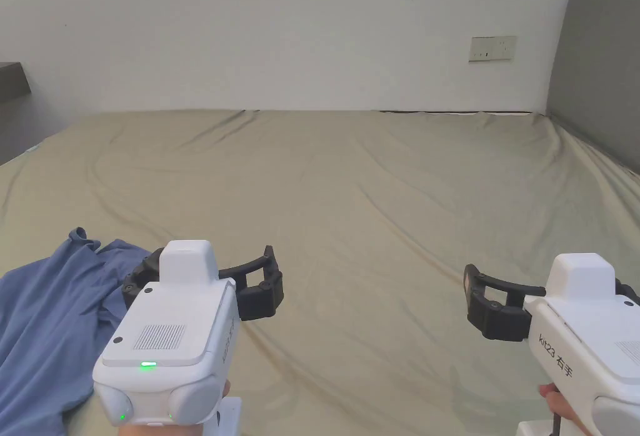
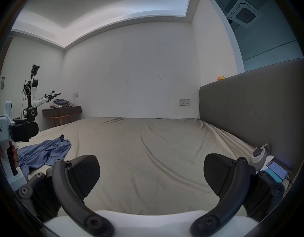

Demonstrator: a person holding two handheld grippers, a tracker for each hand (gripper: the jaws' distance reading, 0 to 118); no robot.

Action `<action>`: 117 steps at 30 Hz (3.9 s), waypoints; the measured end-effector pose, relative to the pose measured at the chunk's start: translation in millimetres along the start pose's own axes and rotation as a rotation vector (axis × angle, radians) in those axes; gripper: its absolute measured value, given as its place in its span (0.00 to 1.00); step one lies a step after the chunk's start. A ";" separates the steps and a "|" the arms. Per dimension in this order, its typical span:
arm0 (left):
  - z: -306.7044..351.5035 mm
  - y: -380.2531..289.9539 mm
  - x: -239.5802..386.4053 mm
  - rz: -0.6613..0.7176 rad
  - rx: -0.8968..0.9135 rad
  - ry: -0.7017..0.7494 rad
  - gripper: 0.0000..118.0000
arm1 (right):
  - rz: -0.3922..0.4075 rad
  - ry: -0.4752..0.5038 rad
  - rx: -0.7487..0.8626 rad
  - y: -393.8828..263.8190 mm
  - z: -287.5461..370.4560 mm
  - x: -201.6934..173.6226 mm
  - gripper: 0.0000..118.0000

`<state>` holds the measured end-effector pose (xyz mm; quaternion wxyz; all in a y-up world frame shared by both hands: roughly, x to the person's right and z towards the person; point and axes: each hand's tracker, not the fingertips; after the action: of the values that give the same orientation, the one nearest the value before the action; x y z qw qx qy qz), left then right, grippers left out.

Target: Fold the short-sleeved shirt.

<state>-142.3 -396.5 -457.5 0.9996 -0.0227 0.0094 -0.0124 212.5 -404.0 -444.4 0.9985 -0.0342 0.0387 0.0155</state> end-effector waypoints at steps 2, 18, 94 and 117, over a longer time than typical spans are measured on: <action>-2.2 -0.4 -0.2 0.021 -0.027 0.002 1.00 | 0.012 0.002 0.010 0.5 0.9 -2.3 1.00; -2.5 -1.8 -0.8 0.052 -0.051 -0.002 1.00 | 0.031 -0.049 0.019 1.6 -0.6 -4.7 1.00; -240.7 -84.8 -275.5 0.215 -0.721 0.330 0.03 | 0.111 0.398 -0.221 -38.1 -164.8 -182.8 0.00; -205.9 187.5 180.5 0.079 -0.254 -0.519 0.03 | 0.162 0.058 -0.068 64.7 4.1 63.2 0.00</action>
<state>38.7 -223.2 -675.0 0.9575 -0.1496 -0.2443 0.0340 273.7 -337.5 -449.6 0.9907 -0.0654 0.0694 0.0967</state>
